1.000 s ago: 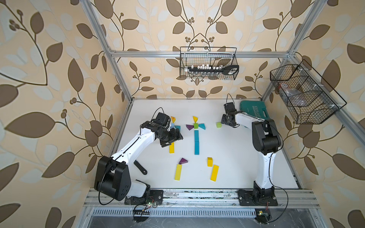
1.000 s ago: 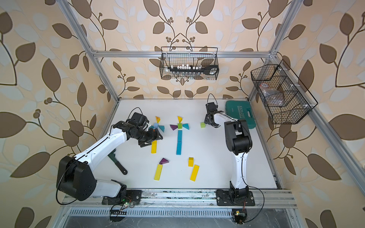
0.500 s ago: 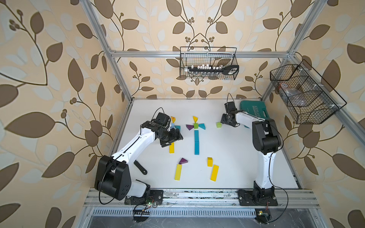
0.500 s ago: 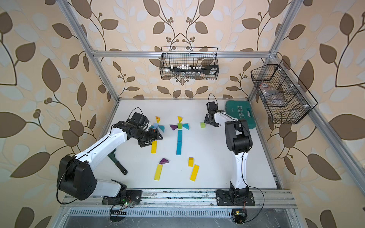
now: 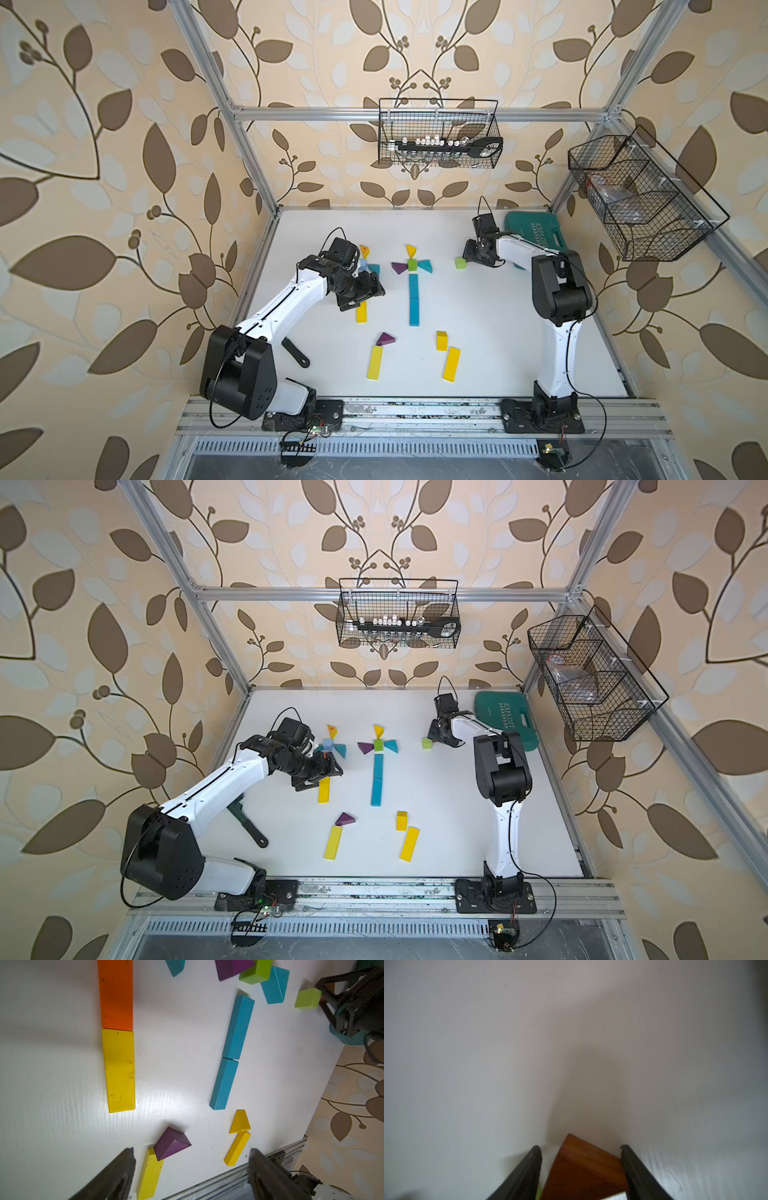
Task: Assemble a small pinwheel with building blocks
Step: Assemble the building block at the center of the board, then pick up the building block from the center of the board.
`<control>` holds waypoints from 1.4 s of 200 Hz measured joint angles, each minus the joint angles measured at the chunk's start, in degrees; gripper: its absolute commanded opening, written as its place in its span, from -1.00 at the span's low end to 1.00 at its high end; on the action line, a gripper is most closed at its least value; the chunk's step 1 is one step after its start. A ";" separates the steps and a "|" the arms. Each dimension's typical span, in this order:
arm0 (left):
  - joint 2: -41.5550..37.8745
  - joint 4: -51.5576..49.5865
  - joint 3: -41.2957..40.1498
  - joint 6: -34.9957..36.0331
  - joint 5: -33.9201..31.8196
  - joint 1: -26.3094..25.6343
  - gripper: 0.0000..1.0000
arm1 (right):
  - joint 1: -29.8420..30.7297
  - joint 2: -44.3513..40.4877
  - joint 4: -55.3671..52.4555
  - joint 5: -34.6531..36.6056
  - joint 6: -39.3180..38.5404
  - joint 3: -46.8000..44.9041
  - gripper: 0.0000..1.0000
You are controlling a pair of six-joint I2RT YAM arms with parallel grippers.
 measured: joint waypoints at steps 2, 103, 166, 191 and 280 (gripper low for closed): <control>0.00 0.00 0.00 0.00 -0.02 0.00 0.75 | 0.00 -0.02 -0.04 0.00 0.02 0.00 0.30; -0.11 -2.12 -2.16 0.68 -3.21 -1.73 0.74 | -0.02 -8.33 -7.32 0.28 -0.85 -0.31 0.48; 2.60 -10.34 -4.02 -2.45 -11.28 -20.96 0.63 | -0.63 -38.36 -4.20 -3.78 -2.62 -19.61 0.54; 7.17 -12.79 -3.08 -6.01 -13.53 -22.47 0.67 | 0.20 -45.64 -3.56 -7.23 -3.13 -28.06 0.55; 20.44 -14.49 7.04 -17.62 -18.05 -27.17 0.68 | 0.87 -55.15 -1.38 -12.04 -6.05 -36.50 0.59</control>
